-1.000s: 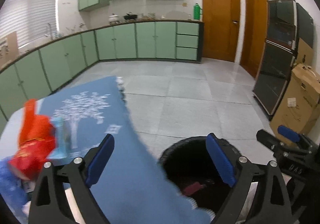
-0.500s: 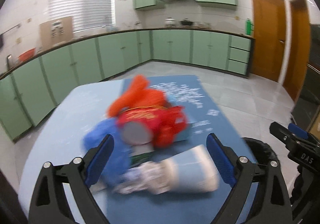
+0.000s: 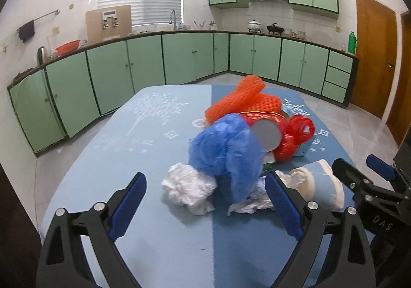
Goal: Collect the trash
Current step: 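Grasp the white paper cup with the right gripper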
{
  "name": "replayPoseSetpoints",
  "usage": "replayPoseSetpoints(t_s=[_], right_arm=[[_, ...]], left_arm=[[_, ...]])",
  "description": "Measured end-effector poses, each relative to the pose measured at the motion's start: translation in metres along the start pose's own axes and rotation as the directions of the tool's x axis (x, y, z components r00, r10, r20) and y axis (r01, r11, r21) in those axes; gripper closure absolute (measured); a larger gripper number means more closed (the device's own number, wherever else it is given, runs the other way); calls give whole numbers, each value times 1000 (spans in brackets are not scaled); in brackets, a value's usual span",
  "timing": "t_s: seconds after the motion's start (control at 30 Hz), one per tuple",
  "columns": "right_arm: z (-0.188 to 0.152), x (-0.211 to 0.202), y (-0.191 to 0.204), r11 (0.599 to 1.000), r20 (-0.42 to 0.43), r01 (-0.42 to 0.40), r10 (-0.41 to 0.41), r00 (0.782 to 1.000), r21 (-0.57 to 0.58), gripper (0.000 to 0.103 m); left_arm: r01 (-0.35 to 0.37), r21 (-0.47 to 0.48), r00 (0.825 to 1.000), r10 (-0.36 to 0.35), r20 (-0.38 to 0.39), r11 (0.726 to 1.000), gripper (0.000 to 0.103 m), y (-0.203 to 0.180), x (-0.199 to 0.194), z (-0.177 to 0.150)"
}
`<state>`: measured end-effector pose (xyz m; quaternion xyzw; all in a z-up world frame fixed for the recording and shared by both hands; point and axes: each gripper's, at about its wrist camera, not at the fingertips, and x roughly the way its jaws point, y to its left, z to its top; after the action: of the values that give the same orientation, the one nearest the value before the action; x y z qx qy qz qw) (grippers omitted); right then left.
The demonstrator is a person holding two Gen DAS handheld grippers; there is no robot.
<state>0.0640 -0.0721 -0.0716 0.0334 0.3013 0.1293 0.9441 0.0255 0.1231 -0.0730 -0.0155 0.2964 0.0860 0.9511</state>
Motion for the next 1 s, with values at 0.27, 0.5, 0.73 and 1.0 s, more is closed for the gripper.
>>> replayPoseSetpoints(t_s=[0.27,0.5,0.73,1.0], right_arm=[[-8,15,15,1000,-49,8,-9,999,-19,7],[-12,25,19,999,-83,8,-11,996,-35,7],[-12,27,21,999,-103,-15,11,995,-44,8],[-13,28,18,994,-141,-97,89,986,-45,26]], left_arm=[[-12,-5,1000,12,-10,1000,11,14,6,-8],[5,-13,1000,-5,-12,1000,11,16,9,-10],[18,-14,1000,-18,-19,1000,11,13,9,-11],[19,-11,1000,-19,-17,1000,11,10,7,-9]])
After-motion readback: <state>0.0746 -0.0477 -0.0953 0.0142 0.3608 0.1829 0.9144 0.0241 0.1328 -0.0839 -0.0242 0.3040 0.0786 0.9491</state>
